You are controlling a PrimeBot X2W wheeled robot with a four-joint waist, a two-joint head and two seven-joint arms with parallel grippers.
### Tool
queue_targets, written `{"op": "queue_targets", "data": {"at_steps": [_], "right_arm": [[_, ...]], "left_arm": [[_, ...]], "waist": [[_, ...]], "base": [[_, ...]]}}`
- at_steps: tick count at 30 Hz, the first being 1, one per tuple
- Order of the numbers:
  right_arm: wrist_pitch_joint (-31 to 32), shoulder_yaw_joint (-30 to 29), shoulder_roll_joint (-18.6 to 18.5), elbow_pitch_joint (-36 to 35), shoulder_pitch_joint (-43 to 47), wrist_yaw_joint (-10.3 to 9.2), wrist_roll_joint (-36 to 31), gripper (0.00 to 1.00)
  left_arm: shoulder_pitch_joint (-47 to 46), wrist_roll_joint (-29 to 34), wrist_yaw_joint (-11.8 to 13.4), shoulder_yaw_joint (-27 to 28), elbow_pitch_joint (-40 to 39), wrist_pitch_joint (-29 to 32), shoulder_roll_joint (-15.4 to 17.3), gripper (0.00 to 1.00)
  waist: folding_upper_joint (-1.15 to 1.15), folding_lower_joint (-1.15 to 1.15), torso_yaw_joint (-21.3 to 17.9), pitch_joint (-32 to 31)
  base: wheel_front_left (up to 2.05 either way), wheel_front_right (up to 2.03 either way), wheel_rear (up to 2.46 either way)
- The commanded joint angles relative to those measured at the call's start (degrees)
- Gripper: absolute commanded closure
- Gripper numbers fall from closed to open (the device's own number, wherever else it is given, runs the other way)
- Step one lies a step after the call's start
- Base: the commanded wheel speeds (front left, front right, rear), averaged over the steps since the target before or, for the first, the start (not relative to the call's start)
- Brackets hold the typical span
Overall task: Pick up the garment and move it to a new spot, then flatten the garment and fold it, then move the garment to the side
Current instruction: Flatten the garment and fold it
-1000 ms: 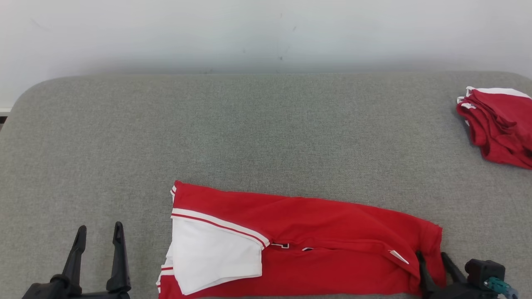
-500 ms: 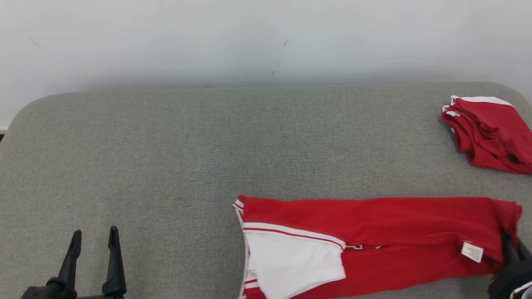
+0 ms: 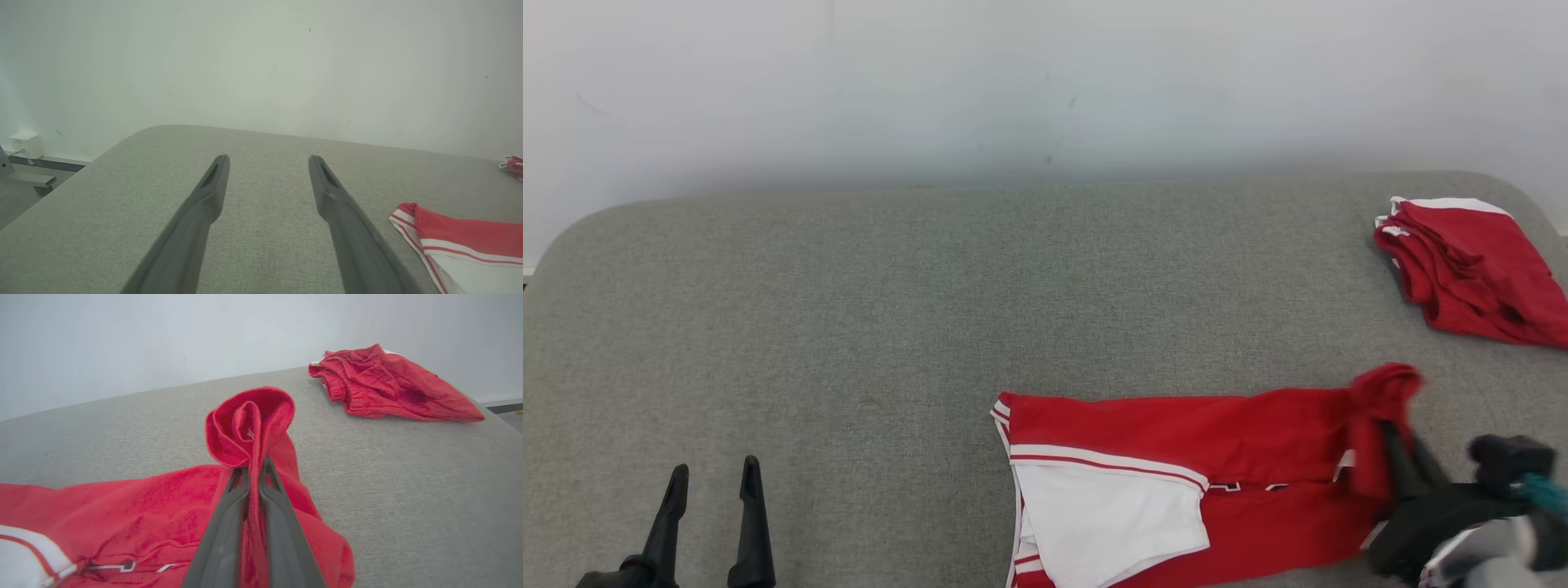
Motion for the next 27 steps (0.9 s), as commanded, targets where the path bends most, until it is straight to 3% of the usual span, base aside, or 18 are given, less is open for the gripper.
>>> {"op": "queue_targets", "data": {"at_steps": [1, 7, 11, 17, 21, 27], "right_arm": [[1.03, 2.09, 1.72, -3.2, 1.36, -0.16, 0.65, 1.0], [5.17, 9.97, 7.52, -13.68, 3.91, -0.16, 2.28, 1.0], [6.54, 14.27, 11.68, -15.89, 4.11, -0.16, 2.38, 1.0], [5.14, 18.1, 15.11, -12.85, 1.97, -0.16, 3.24, 1.0], [3.43, 19.35, 15.51, -9.82, 0.19, -0.16, 3.87, 1.0], [-0.56, 25.14, 15.5, -5.48, -3.1, -0.16, 9.82, 1.0]], "left_arm": [[0.42, 0.08, 0.11, 0.2, 0.11, 0.02, 0.04, 0.0], [0.12, -0.06, 0.11, -0.01, 0.32, 0.02, 0.27, 0.0], [-0.33, -0.14, 0.11, -0.31, 0.4, 0.02, 0.27, 0.0], [-1.21, -0.43, 0.11, -1.45, 0.96, 0.02, 0.22, 0.0], [-1.74, -0.56, 0.11, -1.71, 1.08, 0.02, 0.23, 0.0], [-2.21, -0.66, 0.1, -2.28, 1.59, 0.02, 0.34, 0.0]], "waist": [[0.0, 0.0, 0.18, -0.37], [0.0, 0.0, 1.38, -0.45], [0.0, 0.0, 2.61, 0.04], [0.0, 0.0, 4.78, 1.2], [0.0, 0.0, 5.35, 1.54], [0.0, 0.0, 6.18, 1.83]], "base": [[0.0, 0.0, 0.0], [0.0, 0.0, 0.0], [0.0, 0.0, 0.0], [0.0, 0.0, 0.0], [0.0, 0.0, 0.0], [0.0, 0.0, 0.0]]}}
